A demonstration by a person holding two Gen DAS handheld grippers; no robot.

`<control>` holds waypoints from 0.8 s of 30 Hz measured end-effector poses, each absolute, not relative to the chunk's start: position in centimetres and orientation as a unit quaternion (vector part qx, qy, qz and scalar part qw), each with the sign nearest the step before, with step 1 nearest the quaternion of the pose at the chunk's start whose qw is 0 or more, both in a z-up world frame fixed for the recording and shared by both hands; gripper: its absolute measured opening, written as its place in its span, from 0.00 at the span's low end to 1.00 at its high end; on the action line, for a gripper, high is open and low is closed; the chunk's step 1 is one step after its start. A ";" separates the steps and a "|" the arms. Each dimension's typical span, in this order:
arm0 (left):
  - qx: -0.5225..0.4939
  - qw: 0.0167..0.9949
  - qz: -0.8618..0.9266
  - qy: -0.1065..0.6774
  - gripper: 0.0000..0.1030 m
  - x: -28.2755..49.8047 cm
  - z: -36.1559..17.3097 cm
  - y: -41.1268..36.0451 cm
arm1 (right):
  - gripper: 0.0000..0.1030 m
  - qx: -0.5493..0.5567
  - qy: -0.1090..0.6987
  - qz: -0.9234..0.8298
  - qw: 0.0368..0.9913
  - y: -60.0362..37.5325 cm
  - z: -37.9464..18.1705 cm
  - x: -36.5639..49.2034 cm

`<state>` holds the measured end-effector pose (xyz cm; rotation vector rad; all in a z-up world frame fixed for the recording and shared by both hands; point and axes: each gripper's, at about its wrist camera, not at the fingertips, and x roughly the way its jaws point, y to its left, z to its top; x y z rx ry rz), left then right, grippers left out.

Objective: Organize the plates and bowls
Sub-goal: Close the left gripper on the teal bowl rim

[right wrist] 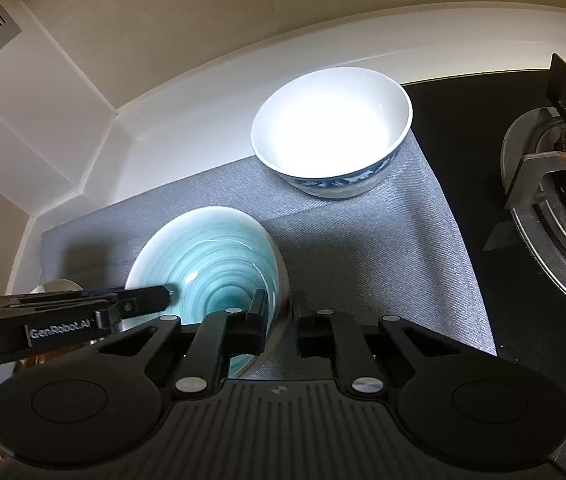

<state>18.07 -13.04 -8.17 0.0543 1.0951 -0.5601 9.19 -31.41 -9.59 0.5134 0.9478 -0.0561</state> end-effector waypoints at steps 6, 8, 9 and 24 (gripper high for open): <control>0.039 0.820 -0.259 0.508 0.09 17.9 -8.2 -13.2 | 0.15 0.232 0.460 -0.025 0.856 -31.1 -10.0 9.8; 0.042 0.822 -0.261 0.505 0.09 17.8 -8.2 -13.2 | 0.13 0.226 0.462 -0.022 0.857 -30.9 -10.1 9.9; 0.041 0.822 -0.261 0.504 0.09 17.8 -8.1 -13.2 | 0.12 0.224 0.461 -0.023 0.858 -30.8 -10.1 10.0; 0.020 0.837 -0.304 0.454 0.09 13.1 -2.3 -13.0 | 0.12 0.238 0.409 -0.046 0.880 -31.7 -5.0 4.3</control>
